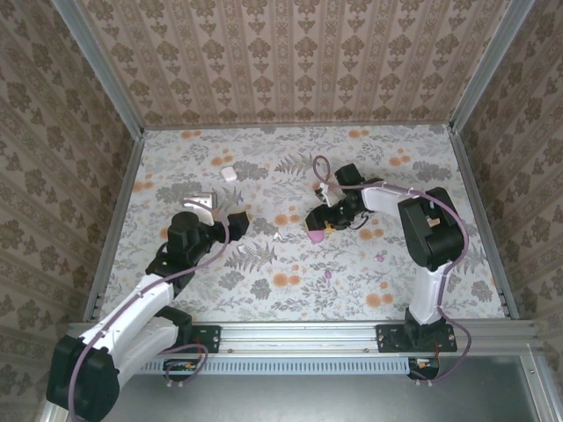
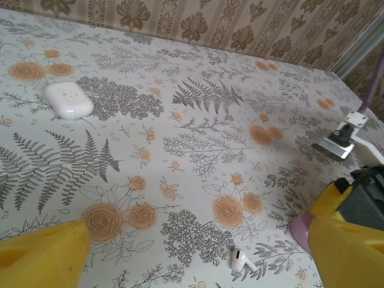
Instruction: Insert wireless bluetooth earbuds into charging case
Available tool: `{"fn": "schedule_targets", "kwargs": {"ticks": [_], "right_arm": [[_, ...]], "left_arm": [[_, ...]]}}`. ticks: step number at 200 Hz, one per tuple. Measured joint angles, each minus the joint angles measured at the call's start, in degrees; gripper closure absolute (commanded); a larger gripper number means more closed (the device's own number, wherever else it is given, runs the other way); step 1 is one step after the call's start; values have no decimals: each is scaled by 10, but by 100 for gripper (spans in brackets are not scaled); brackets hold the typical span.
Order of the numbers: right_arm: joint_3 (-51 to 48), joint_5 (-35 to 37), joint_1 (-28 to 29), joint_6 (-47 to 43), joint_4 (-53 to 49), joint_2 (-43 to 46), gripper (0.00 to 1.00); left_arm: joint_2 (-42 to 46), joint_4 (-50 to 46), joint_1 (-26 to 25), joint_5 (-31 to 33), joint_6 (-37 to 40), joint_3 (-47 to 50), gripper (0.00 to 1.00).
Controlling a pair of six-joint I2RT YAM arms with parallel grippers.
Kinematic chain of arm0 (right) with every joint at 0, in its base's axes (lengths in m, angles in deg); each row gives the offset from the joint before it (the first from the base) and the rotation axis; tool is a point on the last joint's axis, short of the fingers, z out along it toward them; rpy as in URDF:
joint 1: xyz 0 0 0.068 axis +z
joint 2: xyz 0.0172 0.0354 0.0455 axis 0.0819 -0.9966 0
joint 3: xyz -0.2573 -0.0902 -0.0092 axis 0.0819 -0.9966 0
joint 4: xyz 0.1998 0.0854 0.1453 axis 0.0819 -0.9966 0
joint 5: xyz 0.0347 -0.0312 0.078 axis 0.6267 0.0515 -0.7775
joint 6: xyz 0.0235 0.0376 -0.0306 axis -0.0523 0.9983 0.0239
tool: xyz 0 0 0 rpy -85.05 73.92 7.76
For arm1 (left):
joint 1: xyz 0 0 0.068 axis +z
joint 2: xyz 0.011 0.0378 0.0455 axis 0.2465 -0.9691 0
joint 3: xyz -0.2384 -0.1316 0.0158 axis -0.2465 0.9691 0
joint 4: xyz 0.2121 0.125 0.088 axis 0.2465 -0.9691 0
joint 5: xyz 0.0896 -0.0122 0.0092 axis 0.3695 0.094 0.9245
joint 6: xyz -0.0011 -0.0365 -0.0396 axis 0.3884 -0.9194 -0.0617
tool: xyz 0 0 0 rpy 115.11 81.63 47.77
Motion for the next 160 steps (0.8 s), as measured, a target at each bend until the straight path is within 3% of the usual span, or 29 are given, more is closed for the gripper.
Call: {"fn": "schedule_targets", "kwargs": {"ticks": [36,61,122,160], "right_arm": [[-27,84,25,-10,3,33,33],[-43,149,47,-11,16,50,24],[-67,284,107,-17,49,88,28],[-68,322,125,-21,50,88,33]], "left_arm": [[-23,0,0,0,0,-1,5],[-30,0,0,0,0,-4,5],[-30,0,-1,3,5,-7,5],[-29,0,-1,9,9,-7,5]]}}
